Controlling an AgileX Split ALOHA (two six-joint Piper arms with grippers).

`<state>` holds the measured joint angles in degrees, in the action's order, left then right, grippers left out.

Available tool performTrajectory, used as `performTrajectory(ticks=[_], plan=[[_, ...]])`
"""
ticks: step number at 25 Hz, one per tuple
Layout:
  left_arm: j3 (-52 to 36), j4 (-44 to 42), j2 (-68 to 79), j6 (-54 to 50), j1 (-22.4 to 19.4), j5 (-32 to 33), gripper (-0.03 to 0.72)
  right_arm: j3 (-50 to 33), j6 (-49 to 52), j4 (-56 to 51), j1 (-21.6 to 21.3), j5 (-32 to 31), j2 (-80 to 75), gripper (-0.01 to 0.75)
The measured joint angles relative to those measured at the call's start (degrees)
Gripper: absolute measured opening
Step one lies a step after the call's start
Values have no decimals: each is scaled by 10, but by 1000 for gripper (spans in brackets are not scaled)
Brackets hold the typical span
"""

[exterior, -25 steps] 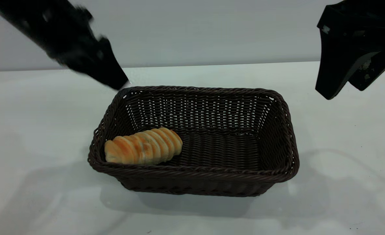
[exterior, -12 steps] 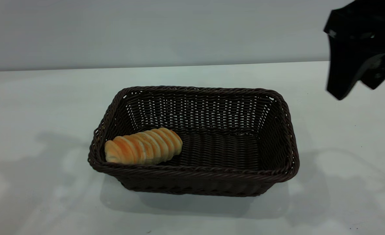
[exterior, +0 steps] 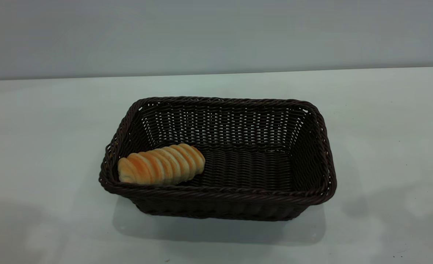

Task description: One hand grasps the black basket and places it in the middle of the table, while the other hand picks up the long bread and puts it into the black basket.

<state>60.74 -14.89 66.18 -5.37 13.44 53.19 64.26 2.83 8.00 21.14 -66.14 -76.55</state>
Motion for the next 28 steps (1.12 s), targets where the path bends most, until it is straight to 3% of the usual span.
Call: performTrajectory(ticks=[5, 10, 28], plan=[[-50, 3, -94, 0, 0, 6, 379, -17, -2, -1, 0, -36, 84, 513], [-99, 17, -193, 0, 0, 7, 379, -100, -6, -28, 0, -39, 198, 513], [-282, 20, -447, 1, 0, 30, 379, -326, -59, -72, 0, 21, 583, 513]])
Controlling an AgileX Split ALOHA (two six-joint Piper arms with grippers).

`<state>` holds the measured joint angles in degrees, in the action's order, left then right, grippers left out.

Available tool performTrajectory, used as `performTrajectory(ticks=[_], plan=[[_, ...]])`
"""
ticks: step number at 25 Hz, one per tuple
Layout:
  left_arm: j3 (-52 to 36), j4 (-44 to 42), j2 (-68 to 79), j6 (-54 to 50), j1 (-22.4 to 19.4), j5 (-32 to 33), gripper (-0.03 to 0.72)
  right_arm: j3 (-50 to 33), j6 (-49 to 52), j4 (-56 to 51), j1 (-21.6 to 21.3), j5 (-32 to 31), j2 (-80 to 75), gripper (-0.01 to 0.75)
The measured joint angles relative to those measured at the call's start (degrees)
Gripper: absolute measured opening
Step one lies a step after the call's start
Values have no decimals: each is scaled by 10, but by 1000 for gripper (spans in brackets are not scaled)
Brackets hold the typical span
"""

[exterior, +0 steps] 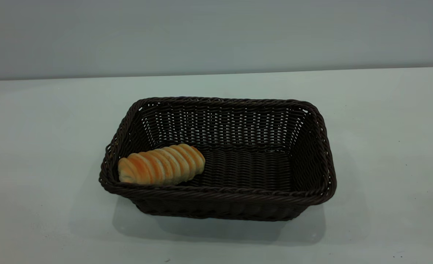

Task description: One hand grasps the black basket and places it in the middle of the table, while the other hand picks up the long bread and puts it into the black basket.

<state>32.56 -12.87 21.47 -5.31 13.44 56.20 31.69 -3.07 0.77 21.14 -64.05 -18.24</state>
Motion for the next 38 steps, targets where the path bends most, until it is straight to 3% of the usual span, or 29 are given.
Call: performTrajectory(ticks=[14, 20, 29, 38], plan=[[-28, 0, -133, 7, 0, 87, 379, -41, 0, -8, 0, -5, 117, 512], [-41, 8, -182, 12, 0, 91, 379, -41, 0, -11, 0, -5, 121, 512], [-47, 91, -189, 23, 0, 90, 379, -41, 0, -11, 0, -5, 121, 512], [-47, 101, -189, 27, 0, 89, 379, -42, 0, -18, 0, -5, 121, 512]])
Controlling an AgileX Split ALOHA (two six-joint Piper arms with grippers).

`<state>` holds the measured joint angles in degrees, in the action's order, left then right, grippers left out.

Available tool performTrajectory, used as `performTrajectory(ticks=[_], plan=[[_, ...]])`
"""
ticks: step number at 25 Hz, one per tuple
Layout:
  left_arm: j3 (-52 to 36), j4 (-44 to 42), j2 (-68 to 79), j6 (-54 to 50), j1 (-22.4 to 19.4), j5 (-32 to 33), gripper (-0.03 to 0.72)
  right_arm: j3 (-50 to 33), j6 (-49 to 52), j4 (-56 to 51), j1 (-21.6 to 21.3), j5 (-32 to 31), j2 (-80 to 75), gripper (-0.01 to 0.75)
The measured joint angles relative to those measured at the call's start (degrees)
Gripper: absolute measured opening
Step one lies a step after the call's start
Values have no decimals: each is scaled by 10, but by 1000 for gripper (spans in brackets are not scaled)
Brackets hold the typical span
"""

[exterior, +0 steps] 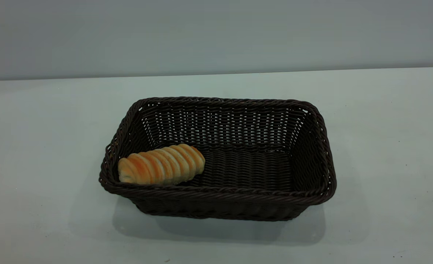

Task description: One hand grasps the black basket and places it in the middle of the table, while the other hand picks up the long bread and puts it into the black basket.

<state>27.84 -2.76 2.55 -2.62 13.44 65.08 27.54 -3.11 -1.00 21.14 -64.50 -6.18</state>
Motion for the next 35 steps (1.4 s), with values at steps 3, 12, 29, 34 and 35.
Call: performTrajectory(ticks=[3, 12, 29, 34, 35], plan=[[0, 4, 0, 0, 0, 0, 379, 0, 0, 0, 0, 0, 0, 512], [0, 6, -5, 0, 0, -1, 379, 0, 0, 0, 0, 0, 0, 512], [0, 7, -6, 1, -40, -1, 379, -2, 0, -5, -85, -1, 18, 512], [0, 7, -35, 1, -99, -1, 379, -4, 0, -4, -183, -2, 18, 512], [0, 7, -37, 1, -108, -1, 379, -4, 0, -4, -190, -2, 21, 512]])
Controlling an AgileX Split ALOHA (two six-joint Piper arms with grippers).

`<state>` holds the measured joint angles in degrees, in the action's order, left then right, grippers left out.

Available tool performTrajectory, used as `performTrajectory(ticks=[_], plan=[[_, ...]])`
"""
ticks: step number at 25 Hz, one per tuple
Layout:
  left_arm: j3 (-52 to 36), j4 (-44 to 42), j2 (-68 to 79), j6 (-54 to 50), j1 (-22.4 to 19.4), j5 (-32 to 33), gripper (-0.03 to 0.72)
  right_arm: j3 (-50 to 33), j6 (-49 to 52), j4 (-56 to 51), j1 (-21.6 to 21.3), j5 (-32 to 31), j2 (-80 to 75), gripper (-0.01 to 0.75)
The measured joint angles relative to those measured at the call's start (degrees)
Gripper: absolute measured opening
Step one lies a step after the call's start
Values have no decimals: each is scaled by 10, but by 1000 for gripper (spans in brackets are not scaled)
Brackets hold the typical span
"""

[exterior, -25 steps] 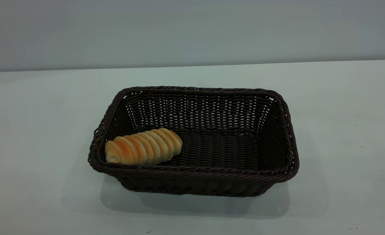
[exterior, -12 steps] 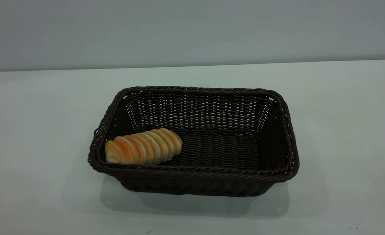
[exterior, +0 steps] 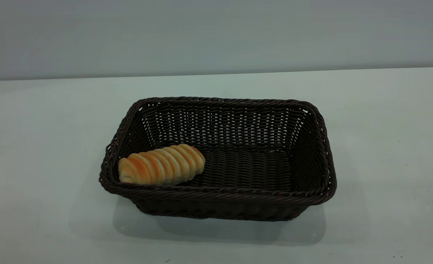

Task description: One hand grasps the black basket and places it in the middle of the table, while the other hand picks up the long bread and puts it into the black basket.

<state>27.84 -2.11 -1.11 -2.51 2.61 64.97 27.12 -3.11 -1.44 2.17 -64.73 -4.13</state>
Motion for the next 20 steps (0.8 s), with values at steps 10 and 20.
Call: performTrajectory(ticks=[10, 20], plan=[[0, 0, -2, 0, -18, 0, 379, 0, 0, 0, -7, -2, 51, 512], [0, 0, -2, 0, -18, 0, 379, 0, 0, 0, -7, -4, 52, 512]])
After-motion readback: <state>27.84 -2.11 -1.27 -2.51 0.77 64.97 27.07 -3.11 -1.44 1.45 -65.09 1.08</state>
